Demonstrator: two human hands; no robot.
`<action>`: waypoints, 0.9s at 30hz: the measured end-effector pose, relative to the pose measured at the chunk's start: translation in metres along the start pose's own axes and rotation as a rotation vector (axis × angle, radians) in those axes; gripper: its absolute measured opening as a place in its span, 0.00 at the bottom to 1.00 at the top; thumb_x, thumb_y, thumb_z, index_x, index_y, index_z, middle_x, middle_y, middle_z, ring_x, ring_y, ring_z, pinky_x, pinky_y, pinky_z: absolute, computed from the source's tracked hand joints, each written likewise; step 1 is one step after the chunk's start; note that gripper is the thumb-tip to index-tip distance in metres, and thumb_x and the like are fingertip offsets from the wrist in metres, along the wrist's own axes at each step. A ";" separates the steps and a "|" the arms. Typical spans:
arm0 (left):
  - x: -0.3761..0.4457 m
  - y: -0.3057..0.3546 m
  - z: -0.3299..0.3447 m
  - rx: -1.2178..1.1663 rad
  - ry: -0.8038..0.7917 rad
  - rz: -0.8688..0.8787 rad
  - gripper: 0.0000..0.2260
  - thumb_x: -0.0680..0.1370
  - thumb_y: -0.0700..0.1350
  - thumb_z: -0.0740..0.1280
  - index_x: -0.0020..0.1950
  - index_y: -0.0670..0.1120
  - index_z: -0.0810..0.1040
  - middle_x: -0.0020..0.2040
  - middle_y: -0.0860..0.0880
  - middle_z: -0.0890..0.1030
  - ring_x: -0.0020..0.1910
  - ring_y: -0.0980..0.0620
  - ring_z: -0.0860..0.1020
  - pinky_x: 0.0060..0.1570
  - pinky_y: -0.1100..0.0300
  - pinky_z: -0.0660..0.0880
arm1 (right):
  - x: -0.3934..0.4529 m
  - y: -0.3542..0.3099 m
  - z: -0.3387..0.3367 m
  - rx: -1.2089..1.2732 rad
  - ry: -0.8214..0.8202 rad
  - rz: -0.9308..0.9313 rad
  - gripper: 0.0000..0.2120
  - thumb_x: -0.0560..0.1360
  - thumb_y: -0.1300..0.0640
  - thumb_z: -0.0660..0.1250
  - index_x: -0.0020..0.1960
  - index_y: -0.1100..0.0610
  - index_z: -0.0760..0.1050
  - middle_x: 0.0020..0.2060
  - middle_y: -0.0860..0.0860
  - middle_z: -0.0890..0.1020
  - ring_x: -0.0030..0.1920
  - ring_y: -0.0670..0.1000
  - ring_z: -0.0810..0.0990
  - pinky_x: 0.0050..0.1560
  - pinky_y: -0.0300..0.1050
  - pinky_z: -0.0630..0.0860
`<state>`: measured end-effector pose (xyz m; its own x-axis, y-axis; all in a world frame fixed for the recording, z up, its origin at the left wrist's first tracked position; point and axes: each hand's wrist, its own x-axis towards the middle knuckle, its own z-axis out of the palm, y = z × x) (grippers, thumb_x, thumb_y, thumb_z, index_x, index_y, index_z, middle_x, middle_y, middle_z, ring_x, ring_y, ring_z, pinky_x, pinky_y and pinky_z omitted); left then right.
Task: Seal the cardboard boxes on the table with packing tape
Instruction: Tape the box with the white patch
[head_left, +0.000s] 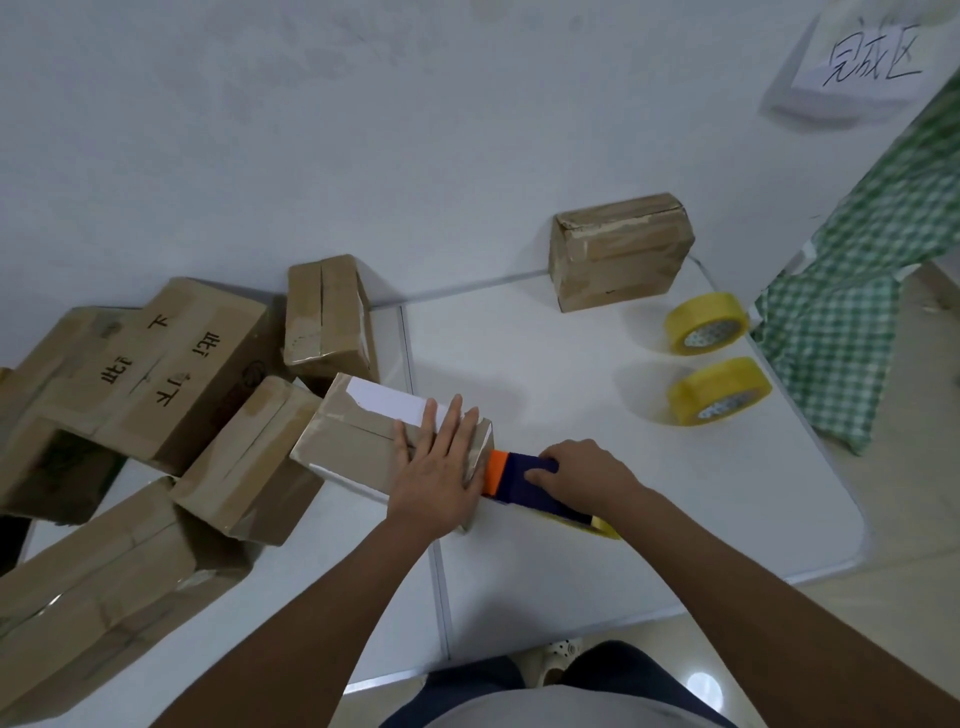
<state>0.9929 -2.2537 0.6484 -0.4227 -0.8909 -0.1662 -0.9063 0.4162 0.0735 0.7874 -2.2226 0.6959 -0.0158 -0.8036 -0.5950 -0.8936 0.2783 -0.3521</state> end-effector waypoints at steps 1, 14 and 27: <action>0.000 0.000 0.000 -0.001 0.004 0.005 0.31 0.82 0.63 0.44 0.82 0.53 0.42 0.82 0.51 0.40 0.79 0.46 0.36 0.75 0.37 0.37 | 0.002 -0.003 -0.004 -0.025 -0.001 0.011 0.19 0.79 0.42 0.60 0.58 0.55 0.77 0.49 0.53 0.81 0.46 0.53 0.79 0.44 0.45 0.76; -0.009 -0.012 0.005 0.066 0.020 0.188 0.36 0.76 0.62 0.56 0.82 0.50 0.52 0.82 0.48 0.50 0.80 0.42 0.47 0.71 0.30 0.55 | 0.026 0.028 -0.003 -0.213 0.255 0.151 0.18 0.82 0.43 0.55 0.61 0.54 0.71 0.50 0.53 0.80 0.49 0.56 0.80 0.41 0.45 0.72; -0.040 -0.051 -0.001 -0.010 0.061 0.268 0.40 0.73 0.59 0.71 0.79 0.52 0.54 0.78 0.52 0.60 0.79 0.50 0.55 0.75 0.40 0.54 | 0.019 0.020 0.071 0.442 0.427 -0.054 0.12 0.76 0.65 0.63 0.50 0.54 0.82 0.45 0.52 0.82 0.44 0.51 0.78 0.46 0.43 0.72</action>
<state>1.0558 -2.2392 0.6524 -0.6464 -0.7589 -0.0797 -0.7621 0.6368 0.1169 0.8012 -2.1948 0.6263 -0.2356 -0.9369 -0.2582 -0.6289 0.3496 -0.6945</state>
